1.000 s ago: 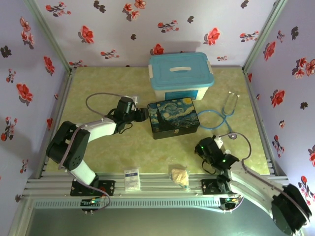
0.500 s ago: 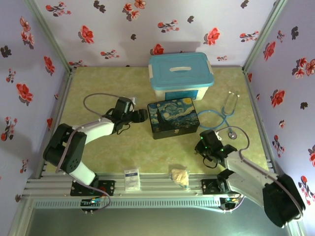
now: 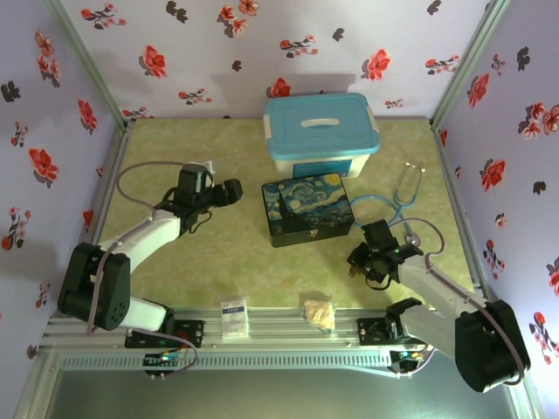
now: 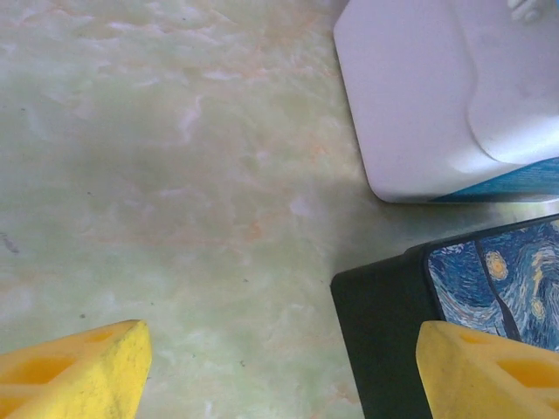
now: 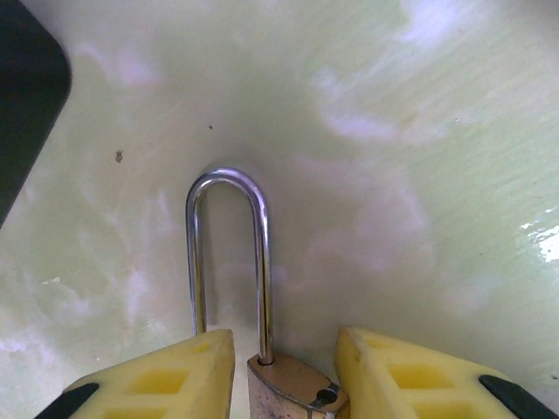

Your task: Unlock the padlock with the key

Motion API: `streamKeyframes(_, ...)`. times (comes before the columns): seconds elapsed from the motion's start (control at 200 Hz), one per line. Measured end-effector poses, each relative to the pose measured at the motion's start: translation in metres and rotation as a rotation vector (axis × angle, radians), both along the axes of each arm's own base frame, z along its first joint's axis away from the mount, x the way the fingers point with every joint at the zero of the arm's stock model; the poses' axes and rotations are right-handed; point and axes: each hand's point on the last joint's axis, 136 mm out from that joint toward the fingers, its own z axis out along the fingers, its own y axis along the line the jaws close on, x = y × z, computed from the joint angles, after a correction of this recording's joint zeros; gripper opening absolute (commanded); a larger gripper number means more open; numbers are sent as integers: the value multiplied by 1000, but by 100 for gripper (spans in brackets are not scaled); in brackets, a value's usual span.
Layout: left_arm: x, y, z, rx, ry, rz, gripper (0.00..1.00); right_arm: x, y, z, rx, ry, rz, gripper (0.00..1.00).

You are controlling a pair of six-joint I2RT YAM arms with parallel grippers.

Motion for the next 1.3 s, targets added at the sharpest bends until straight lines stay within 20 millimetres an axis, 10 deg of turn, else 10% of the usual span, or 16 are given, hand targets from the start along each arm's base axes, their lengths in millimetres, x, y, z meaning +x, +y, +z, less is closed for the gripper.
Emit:
streamKeyframes(0.21,-6,47,3,10,5,113,86,-13,-12,17,-29,-28,-1,68)
streamKeyframes(0.315,-13,73,7,41,-8,189,95,0,-17,46,-60,-122,8,99)
streamKeyframes(0.68,-44,162,15,420,-124,462,100,129,-79,97,-502,-377,79,99)
streamKeyframes(0.975,-49,201,-58,612,-82,487,100,120,-149,40,-723,-530,-3,99)
streamKeyframes(1.3,0,200,-36,538,-251,457,100,174,-138,47,-663,-741,-11,99)
